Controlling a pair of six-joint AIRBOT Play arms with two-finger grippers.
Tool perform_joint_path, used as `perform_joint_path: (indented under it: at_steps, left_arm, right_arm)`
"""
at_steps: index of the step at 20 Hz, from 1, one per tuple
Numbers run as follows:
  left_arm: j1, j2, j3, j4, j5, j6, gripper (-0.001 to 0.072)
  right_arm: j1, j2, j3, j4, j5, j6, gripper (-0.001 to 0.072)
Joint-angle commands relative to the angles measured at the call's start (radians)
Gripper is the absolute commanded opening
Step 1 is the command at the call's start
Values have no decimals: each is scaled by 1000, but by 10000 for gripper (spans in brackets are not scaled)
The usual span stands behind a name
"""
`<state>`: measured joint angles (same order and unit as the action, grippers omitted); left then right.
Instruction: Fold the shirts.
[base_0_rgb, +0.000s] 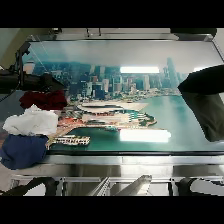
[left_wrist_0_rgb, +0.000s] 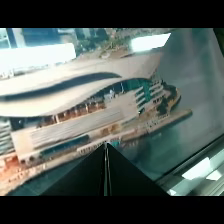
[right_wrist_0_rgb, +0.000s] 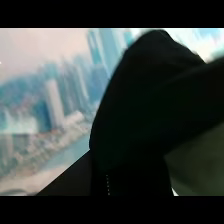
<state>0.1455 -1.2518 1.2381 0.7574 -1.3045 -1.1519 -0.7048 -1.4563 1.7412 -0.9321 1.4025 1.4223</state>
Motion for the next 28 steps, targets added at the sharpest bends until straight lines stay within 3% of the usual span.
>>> perform_joint_path:
  at_steps: [1, 5, 10, 14, 15, 16, 17, 22, 28]
  left_arm:
    - [0, -1, 0, 0, -48, 12, 15]
    - [-1, -1, 0, 0, -95, 22, 15]
    - [0, -1, 0, 0, -138, 27, 15]
    - [-1, -1, 0, -1, -132, 29, 15]
    - [0, -1, 0, 0, -132, 30, 15]
    - [-1, -1, 0, 0, -132, 29, 15]
    - [-1, -1, 0, -2, -133, 29, 15]
    - [0, 0, 1, -2, -135, 29, 14]
    - [0, 0, 126, -1, -167, 9, 13]
  right_arm:
    - [-6, 45, -85, -226, 108, 123, 15]
    - [-6, 97, -324, -281, 17, 168, 16]
    - [-89, 193, -612, -386, -126, 317, 16]
    - [-194, 246, -791, -386, -243, 320, 46]
    - [-202, 244, -819, -389, -263, 309, 249]
    - [-203, 238, -842, -393, -283, 279, 673]
    - [-203, 230, -848, -393, -289, 229, 703]
    - [-203, 240, -804, -393, -210, 66, 704]
    - [-190, 343, -569, -317, -61, 65, 697]
